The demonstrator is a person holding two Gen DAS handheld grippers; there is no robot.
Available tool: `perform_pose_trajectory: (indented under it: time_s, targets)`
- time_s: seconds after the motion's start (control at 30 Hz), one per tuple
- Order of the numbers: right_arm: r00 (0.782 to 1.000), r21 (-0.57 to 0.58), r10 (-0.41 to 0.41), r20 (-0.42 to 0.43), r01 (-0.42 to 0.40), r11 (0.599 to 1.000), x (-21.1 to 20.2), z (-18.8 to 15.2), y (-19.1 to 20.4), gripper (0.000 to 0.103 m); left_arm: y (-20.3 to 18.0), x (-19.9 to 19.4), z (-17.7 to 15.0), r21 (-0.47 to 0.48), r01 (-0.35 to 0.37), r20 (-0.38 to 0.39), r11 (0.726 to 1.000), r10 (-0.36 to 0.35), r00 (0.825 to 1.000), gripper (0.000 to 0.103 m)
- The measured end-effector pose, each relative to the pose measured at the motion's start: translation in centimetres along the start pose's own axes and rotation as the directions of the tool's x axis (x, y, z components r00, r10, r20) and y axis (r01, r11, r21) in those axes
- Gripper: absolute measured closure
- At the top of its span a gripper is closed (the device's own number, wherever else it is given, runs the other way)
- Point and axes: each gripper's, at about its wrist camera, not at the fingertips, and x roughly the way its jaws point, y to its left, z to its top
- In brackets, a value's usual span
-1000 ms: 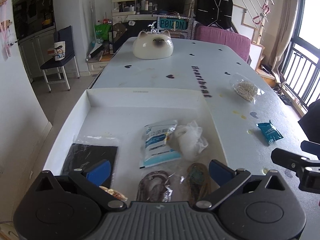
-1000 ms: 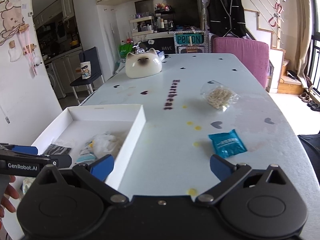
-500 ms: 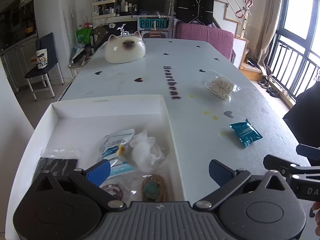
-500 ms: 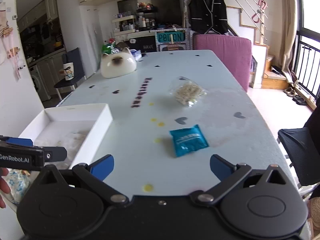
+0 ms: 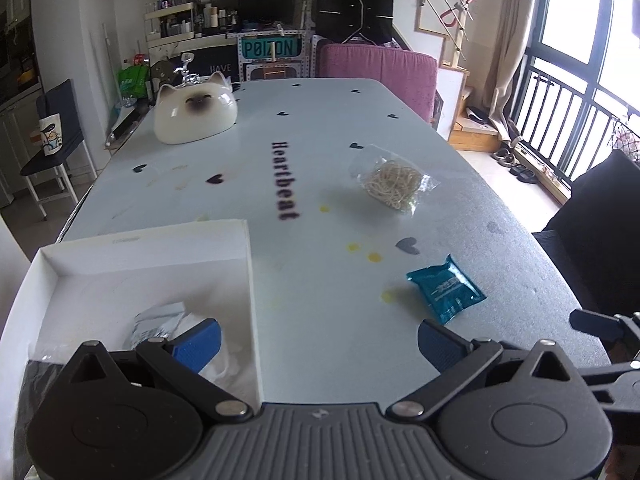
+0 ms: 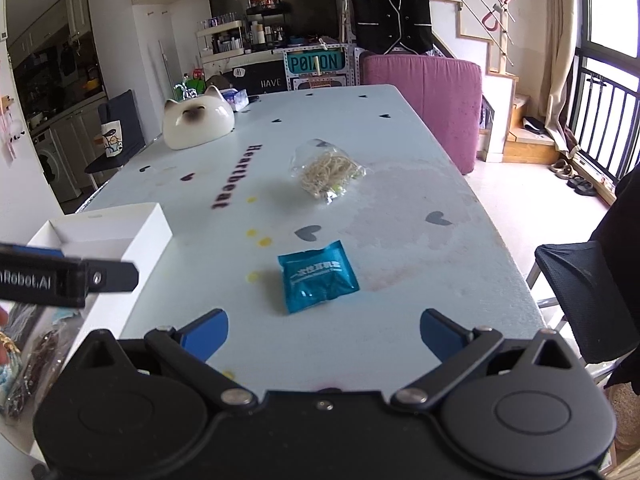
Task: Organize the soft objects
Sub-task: 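Move the right tool over the blue earphone-cover packet while the left tool approaches the rubber-band bag, then close the right tool on the blue packet while the left tool grasps the rubber-band bag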
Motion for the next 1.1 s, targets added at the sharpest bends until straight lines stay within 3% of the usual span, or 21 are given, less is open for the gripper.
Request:
perform_pose_trajectory:
  time_s: [0.37,0.77,0.97,1.1]
  targets:
    - [0.999,0.005,0.026,-0.035,-0.026,1.000,3.6,0.6,-1.8,0.000,-2.9,3.9,4.0,0.043,0.031,0.014,0.999,-0.031,0.999,0.000]
    - [0.989,-0.156,0.138,-0.060,-0.146,0.977,8.9,2.8,-0.5,0.001,-3.8,9.0,8.1,0.015,0.077,0.001,0.997,-0.077,0.997,0.000]
    - [0.985,-0.157,0.141,-0.099,-0.155,0.975,11.8,2.9,0.0,0.010,-4.1,12.0,9.8,-0.012,0.129,0.001,0.992,-0.129,0.992,0.000]
    - [0.992,-0.209,0.119,-0.047,-0.127,0.970,11.9,2.5,0.0,0.023,-4.7,14.5,11.2,0.094,0.181,0.046,0.979,-0.186,0.982,0.000]
